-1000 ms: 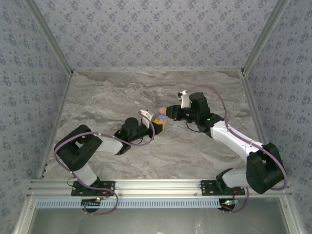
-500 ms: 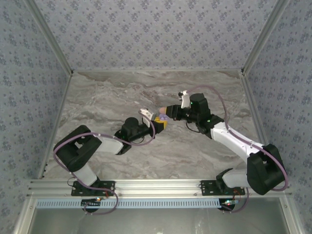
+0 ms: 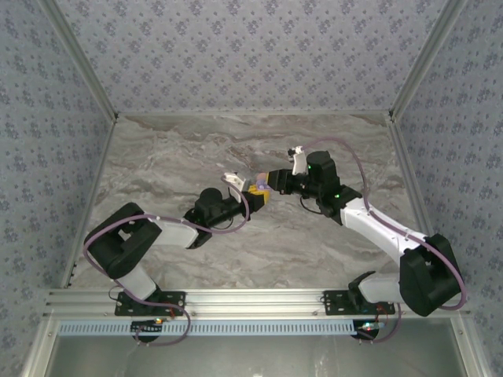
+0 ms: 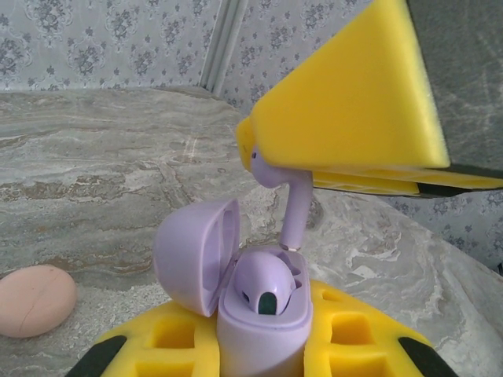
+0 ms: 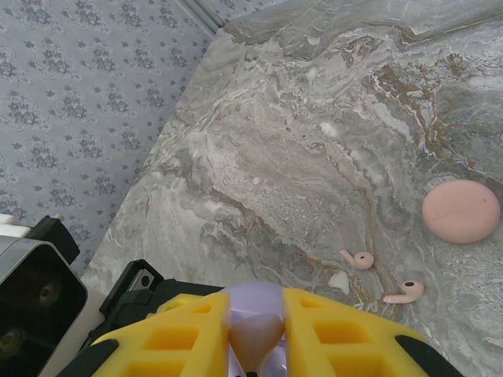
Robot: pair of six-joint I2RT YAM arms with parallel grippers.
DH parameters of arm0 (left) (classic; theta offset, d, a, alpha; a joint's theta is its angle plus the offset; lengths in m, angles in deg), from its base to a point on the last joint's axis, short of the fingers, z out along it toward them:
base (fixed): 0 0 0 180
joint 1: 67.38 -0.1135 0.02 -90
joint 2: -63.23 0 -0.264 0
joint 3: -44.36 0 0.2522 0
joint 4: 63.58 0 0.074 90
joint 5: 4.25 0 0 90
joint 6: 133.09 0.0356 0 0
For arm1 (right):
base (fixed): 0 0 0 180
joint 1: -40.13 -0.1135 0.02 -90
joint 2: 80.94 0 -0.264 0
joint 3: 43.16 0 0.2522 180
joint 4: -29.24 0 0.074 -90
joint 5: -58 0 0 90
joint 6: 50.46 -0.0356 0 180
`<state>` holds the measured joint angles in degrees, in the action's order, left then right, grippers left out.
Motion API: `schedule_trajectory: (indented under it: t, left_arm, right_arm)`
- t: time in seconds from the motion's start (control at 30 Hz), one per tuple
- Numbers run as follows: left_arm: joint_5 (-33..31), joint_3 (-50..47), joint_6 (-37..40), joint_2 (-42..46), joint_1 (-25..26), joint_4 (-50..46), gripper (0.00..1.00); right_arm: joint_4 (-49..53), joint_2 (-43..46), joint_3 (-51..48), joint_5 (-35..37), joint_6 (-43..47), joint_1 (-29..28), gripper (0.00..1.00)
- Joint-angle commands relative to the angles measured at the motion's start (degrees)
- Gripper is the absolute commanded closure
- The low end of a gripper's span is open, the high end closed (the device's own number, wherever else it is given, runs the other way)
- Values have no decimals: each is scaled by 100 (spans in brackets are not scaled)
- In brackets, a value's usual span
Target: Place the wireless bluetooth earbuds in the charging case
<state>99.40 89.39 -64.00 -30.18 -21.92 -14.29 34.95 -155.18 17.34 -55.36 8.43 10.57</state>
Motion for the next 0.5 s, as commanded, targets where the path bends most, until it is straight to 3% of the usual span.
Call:
schedule_trajectory:
  t: [0.0,0.47]
  left_arm:
    - [-65,180,-69,190,43,189,98]
    - [-75,213,-107,244,44,137,98]
  right_arm:
    - [-132,103,-40,42,4,-33,75]
    - [-127,27,-11,68,34,-89,75]
